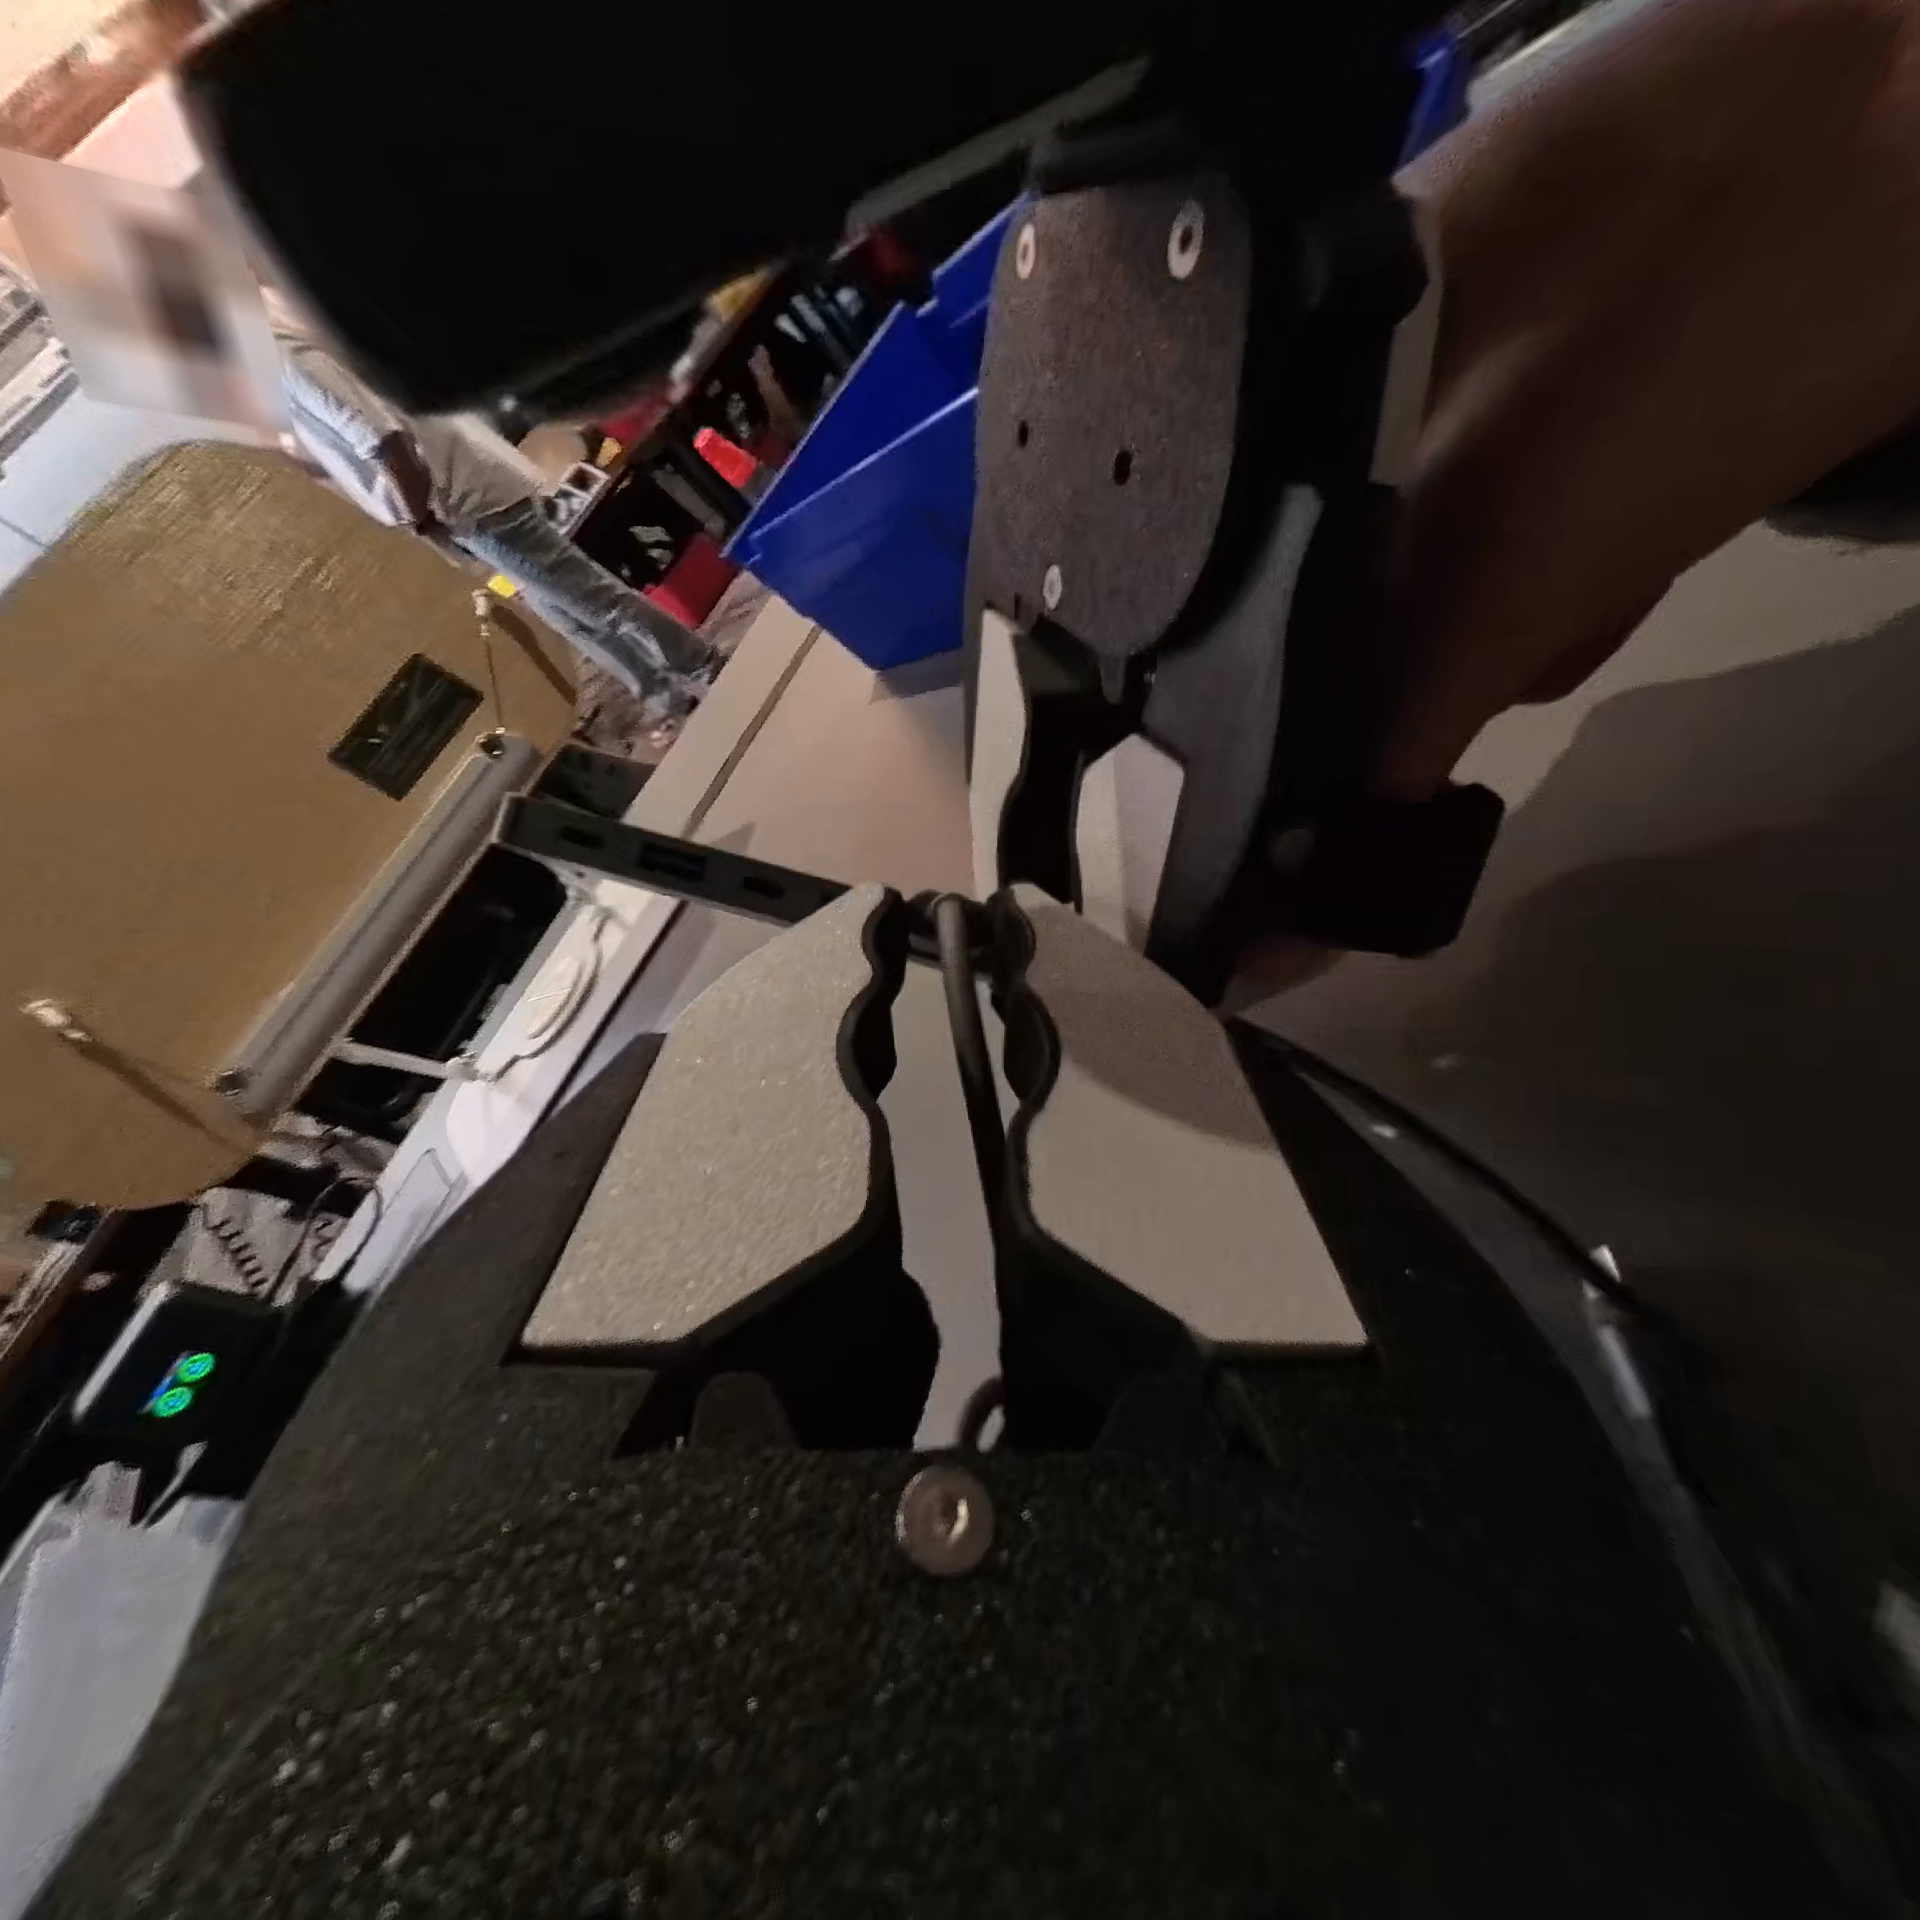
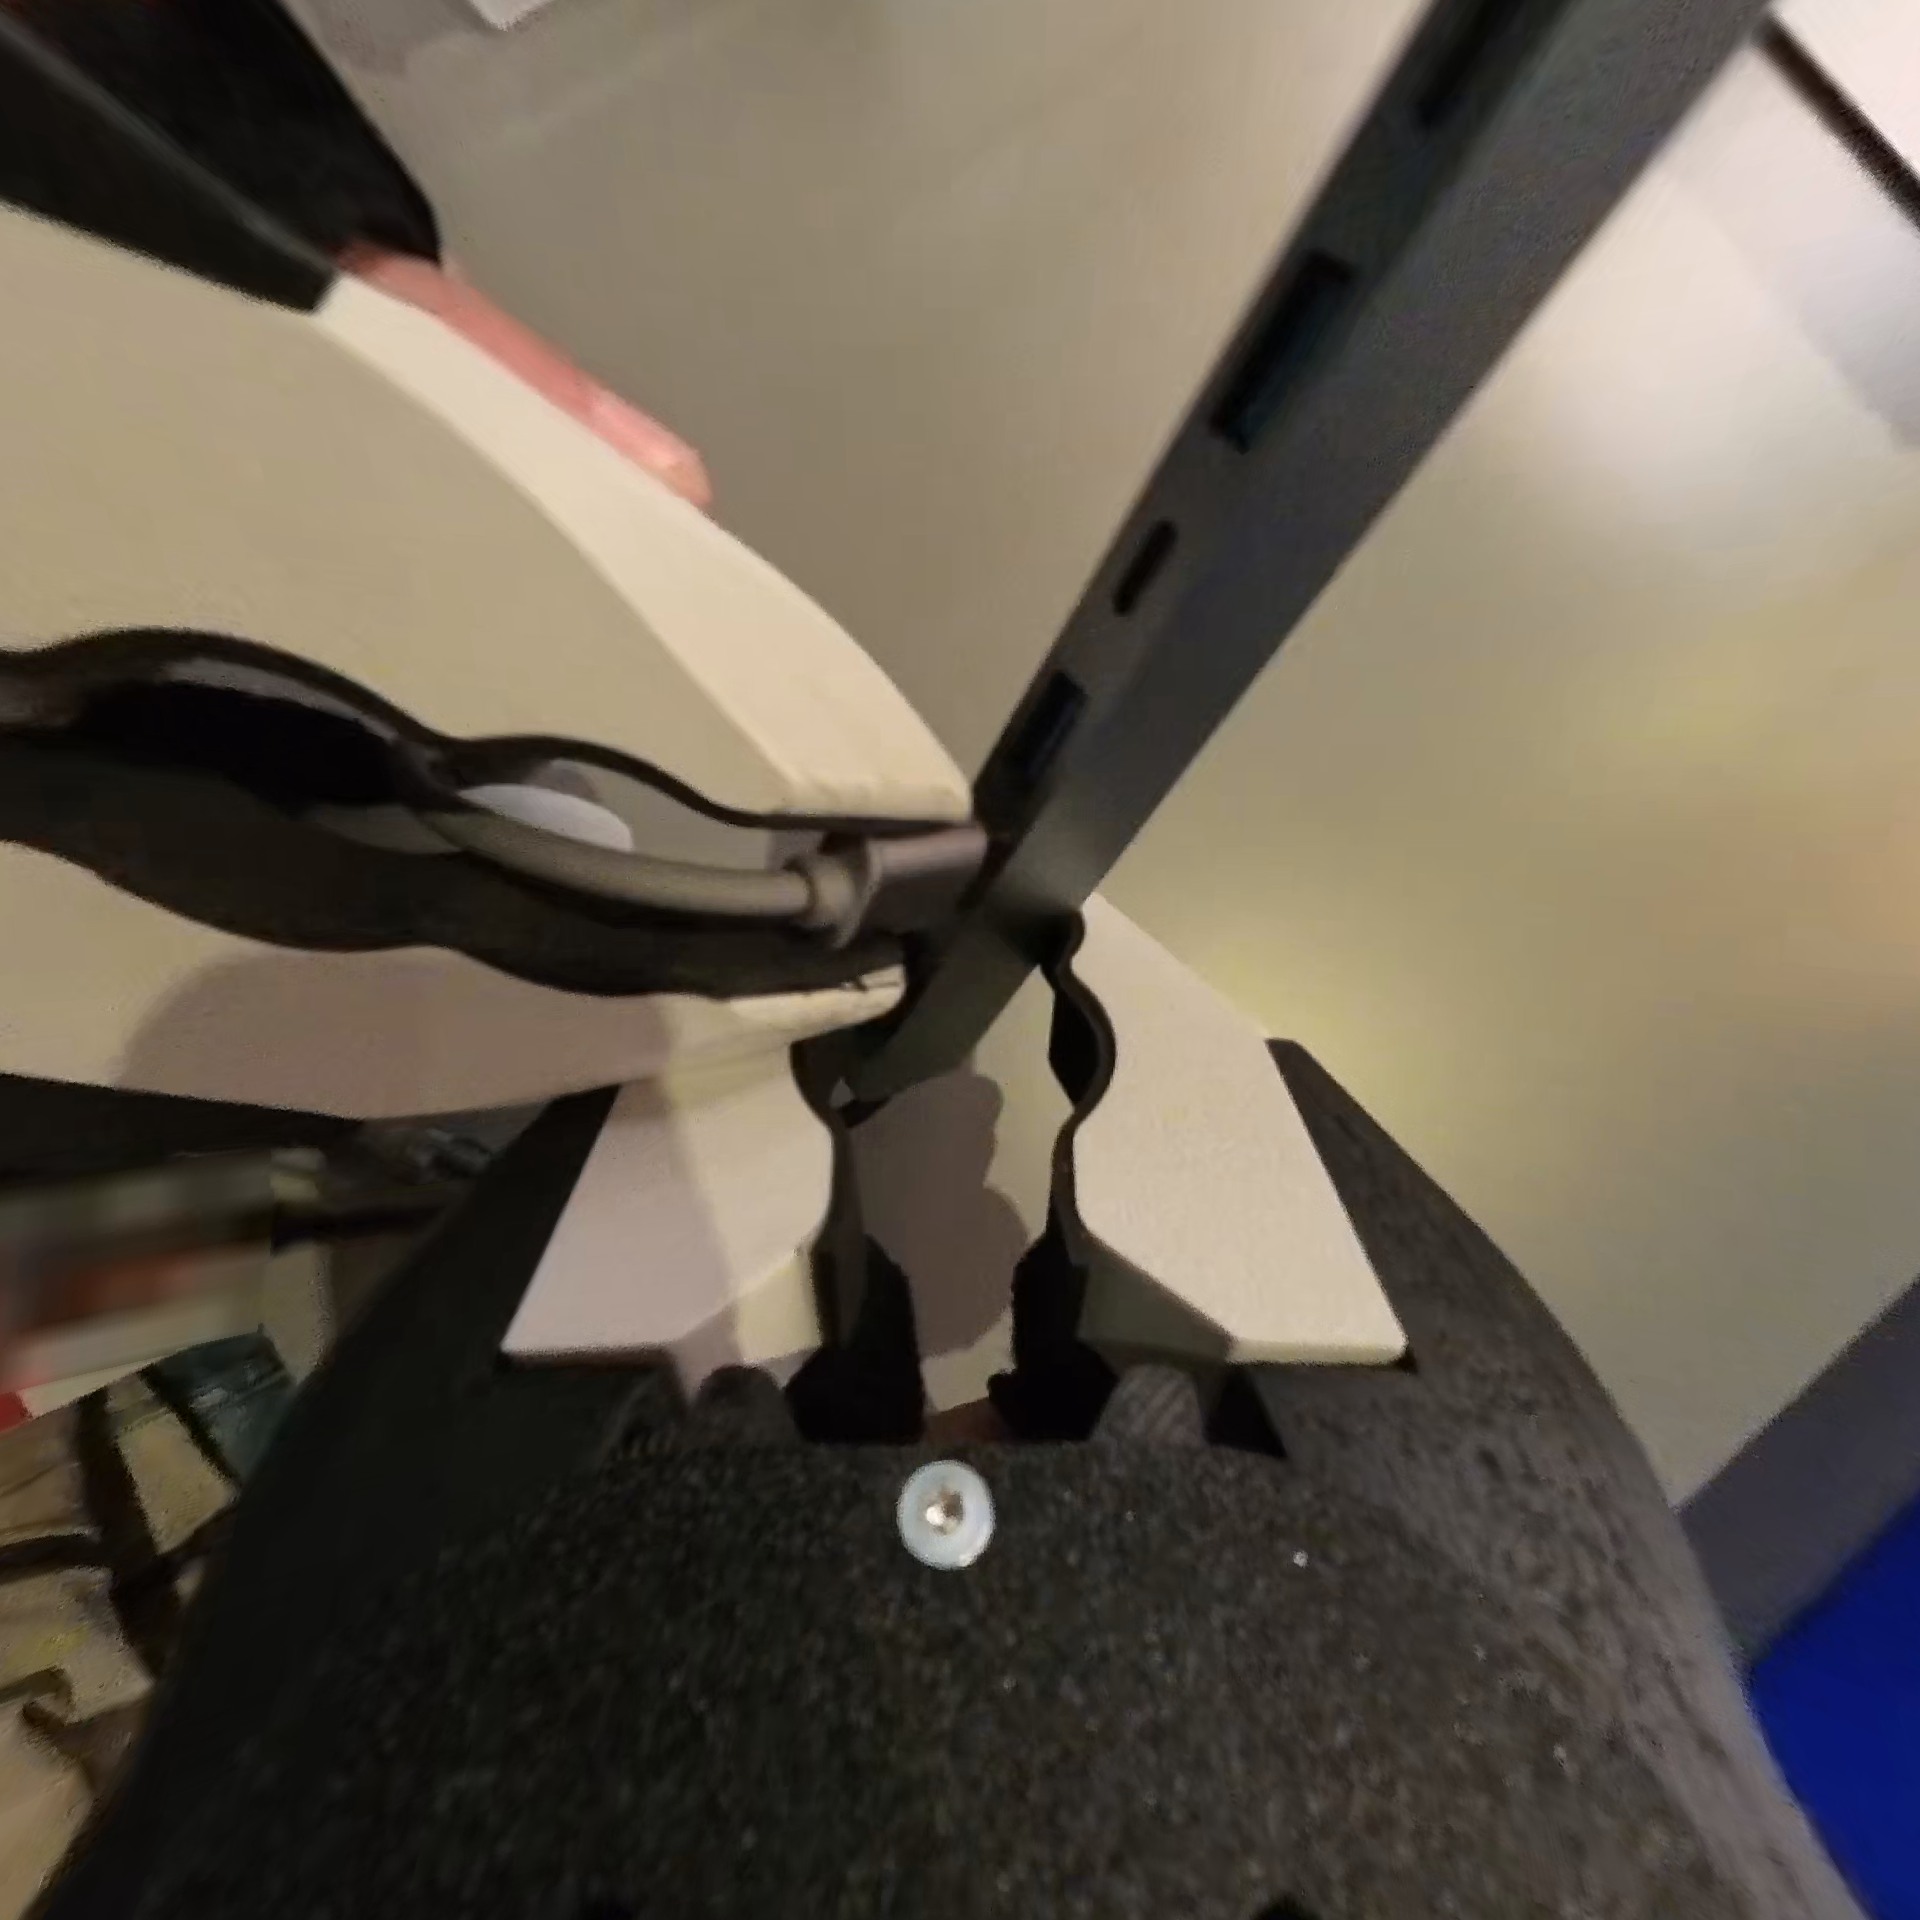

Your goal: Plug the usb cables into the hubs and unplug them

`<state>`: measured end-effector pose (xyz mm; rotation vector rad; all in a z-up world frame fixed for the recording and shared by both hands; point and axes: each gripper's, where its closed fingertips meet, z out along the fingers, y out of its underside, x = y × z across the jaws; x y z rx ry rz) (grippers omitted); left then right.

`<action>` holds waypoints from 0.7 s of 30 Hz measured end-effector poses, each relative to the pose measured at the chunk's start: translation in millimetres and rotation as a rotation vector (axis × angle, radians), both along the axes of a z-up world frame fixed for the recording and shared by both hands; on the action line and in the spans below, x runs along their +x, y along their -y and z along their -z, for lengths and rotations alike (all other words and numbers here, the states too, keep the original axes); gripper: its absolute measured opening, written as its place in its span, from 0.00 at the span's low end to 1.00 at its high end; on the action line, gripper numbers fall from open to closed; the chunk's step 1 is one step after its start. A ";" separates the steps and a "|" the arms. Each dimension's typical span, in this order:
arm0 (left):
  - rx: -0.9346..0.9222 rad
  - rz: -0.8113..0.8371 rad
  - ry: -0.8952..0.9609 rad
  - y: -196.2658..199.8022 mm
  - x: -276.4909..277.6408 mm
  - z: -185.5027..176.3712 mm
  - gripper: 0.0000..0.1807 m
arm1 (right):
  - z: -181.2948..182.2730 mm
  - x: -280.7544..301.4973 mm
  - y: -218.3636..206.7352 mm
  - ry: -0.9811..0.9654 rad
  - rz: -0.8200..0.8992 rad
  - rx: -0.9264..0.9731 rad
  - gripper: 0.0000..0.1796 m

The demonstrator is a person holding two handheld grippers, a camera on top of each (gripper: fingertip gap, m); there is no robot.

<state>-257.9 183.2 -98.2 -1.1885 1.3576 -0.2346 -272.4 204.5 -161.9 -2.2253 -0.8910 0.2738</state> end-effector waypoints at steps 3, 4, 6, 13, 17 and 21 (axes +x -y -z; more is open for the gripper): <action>-0.006 -0.014 -0.016 -5.5 -5.1 4.8 0.09 | 0.0 6.7 -3.2 -0.025 0.024 -0.018 0.19; -0.022 -0.012 -0.018 -7.4 -6.6 8.5 0.09 | 0.3 8.7 -3.5 -0.048 0.024 -0.025 0.15; -0.061 -0.022 -0.020 -11.4 -7.7 14.3 0.09 | -5.3 13.4 -7.1 -0.122 0.052 -0.033 0.16; -0.089 -0.042 -0.036 -13.1 -3.7 23.7 0.09 | -5.4 23.7 -8.5 -0.064 0.087 -0.020 0.16; -0.099 -0.066 -0.031 -17.1 -4.8 24.3 0.09 | -15.6 24.6 -10.6 -0.032 0.108 0.025 0.16; -0.091 -0.076 -0.008 -18.9 -6.5 23.1 0.09 | -25.5 24.1 -11.4 0.002 0.102 0.067 0.16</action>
